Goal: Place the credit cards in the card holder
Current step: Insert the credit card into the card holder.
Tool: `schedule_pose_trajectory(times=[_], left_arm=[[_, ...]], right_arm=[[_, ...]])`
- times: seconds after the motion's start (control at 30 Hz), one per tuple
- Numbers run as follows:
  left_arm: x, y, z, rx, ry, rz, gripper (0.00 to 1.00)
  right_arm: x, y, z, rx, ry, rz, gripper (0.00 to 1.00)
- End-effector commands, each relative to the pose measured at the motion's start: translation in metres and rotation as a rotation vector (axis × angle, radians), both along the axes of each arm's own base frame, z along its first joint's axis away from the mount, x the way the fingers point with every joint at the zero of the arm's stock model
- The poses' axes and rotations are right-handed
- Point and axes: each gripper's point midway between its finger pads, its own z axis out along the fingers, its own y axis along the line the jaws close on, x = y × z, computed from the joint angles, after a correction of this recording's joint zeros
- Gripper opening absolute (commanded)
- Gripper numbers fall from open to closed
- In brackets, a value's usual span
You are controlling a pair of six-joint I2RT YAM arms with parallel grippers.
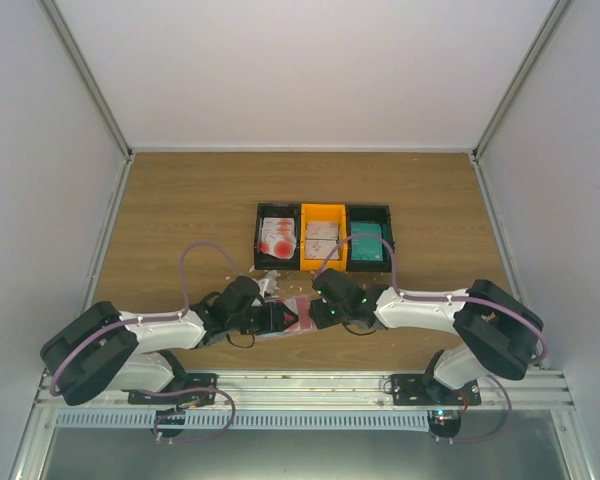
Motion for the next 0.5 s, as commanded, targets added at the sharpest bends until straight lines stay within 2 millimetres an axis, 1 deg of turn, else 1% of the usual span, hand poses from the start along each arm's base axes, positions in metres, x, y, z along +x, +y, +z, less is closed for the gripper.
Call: schedule_pose_trajectory(times=[0.0, 0.23, 0.37, 0.47], left_arm=[[-0.007, 0.022, -0.019, 0.106, 0.076, 0.05, 0.61], [-0.008, 0.032, -0.024, 0.167, 0.102, 0.075, 0.61], [-0.01, 0.03, -0.022, 0.164, 0.098, 0.045, 0.63], [-0.011, 0.037, -0.022, 0.214, 0.1, 0.048, 0.66]], right_arm=[[-0.011, -0.021, -0.023, -0.111, 0.043, 0.006, 0.36], [-0.013, -0.017, -0.021, -0.082, 0.046, 0.016, 0.36], [-0.017, -0.006, -0.015, -0.008, 0.05, 0.056, 0.36], [-0.017, -0.005, -0.011, 0.01, 0.045, 0.047, 0.37]])
